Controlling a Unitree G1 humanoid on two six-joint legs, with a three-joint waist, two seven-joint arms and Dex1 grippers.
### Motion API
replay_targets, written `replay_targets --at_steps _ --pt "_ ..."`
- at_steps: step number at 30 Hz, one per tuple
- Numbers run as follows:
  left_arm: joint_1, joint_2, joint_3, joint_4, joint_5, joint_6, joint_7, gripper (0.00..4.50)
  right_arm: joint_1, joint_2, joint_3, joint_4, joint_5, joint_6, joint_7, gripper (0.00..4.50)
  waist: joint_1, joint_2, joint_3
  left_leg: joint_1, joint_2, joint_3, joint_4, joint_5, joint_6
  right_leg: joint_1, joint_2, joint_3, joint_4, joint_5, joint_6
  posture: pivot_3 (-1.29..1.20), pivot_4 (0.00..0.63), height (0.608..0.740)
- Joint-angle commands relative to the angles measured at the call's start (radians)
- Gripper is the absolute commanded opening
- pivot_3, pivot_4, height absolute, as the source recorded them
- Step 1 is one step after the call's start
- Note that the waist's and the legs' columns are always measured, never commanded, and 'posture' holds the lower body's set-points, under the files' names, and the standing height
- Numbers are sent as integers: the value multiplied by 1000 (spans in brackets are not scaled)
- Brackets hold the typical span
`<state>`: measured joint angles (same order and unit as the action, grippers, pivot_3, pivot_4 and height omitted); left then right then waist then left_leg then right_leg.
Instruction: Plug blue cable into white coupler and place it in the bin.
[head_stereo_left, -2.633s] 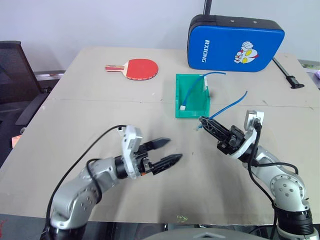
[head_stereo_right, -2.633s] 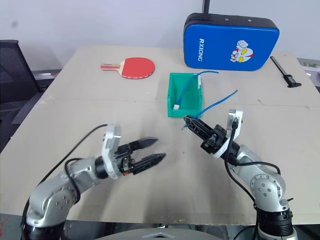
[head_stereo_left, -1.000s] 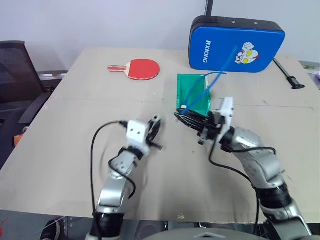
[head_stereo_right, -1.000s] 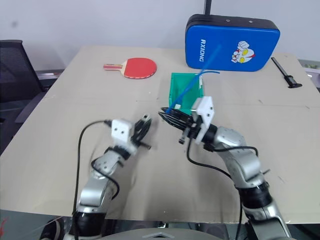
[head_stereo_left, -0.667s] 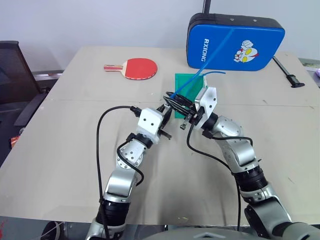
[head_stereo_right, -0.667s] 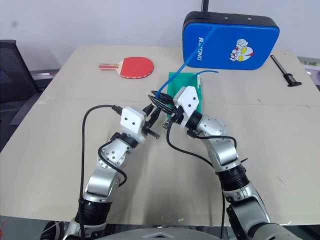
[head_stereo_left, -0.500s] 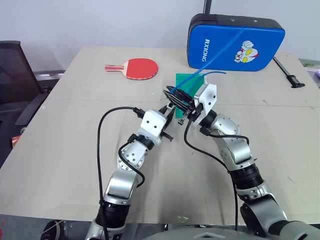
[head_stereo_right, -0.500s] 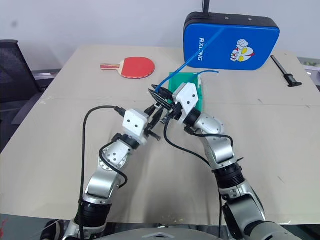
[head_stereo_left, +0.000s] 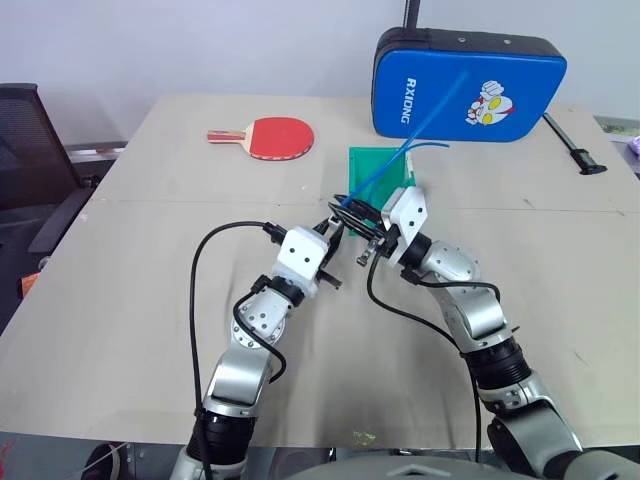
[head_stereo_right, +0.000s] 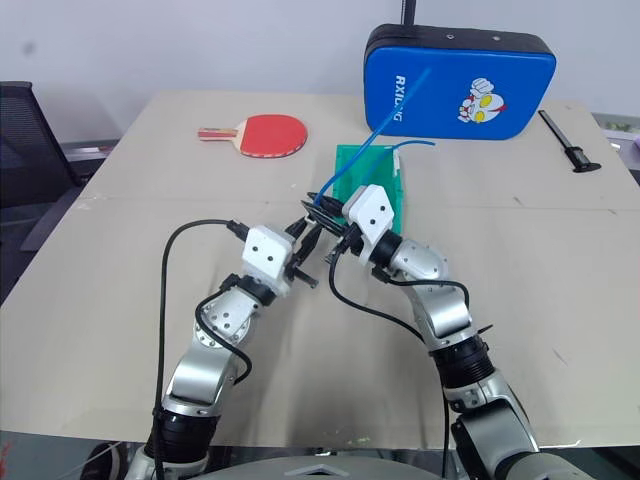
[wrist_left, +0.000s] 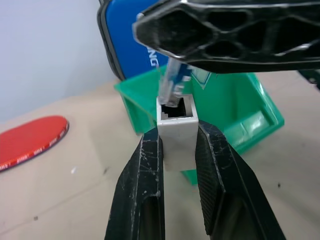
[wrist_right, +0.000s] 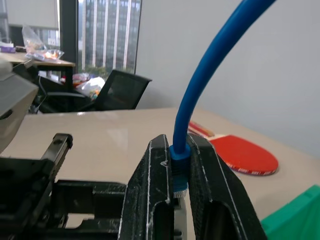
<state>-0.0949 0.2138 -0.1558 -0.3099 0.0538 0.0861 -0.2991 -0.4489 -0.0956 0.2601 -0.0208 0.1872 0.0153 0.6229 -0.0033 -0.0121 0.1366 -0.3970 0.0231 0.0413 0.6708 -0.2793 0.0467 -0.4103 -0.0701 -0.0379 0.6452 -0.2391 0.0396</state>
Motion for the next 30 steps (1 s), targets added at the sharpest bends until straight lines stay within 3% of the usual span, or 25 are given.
replay_targets --at_steps 1,10,21,30 --pt "-10 -6 16 -45 -11 -21 10 278 6 -10 19 -34 -13 29 5 0 0 0 0 0 0 0 0 0 0 0 0 0 0 0 0 0 150 729" --pt "-43 9 -21 -45 39 -37 3 278 8 -5 60 -58 -59 132 -35 0 -1 0 0 0 0 0 0 0 0 0 0 0 1 0 0 0 150 729" --pt "-91 -62 -27 -89 33 10 42 278 -77 73 90 -71 -120 552 -205 0 -5 0 0 0 0 -1 0 0 0 0 0 -1 1 0 0 0 150 729" --pt "-166 -138 4 -195 -62 95 36 278 -29 24 128 8 -153 582 -177 0 -8 0 0 0 -1 -1 0 0 0 0 1 -1 1 0 0 0 150 729"
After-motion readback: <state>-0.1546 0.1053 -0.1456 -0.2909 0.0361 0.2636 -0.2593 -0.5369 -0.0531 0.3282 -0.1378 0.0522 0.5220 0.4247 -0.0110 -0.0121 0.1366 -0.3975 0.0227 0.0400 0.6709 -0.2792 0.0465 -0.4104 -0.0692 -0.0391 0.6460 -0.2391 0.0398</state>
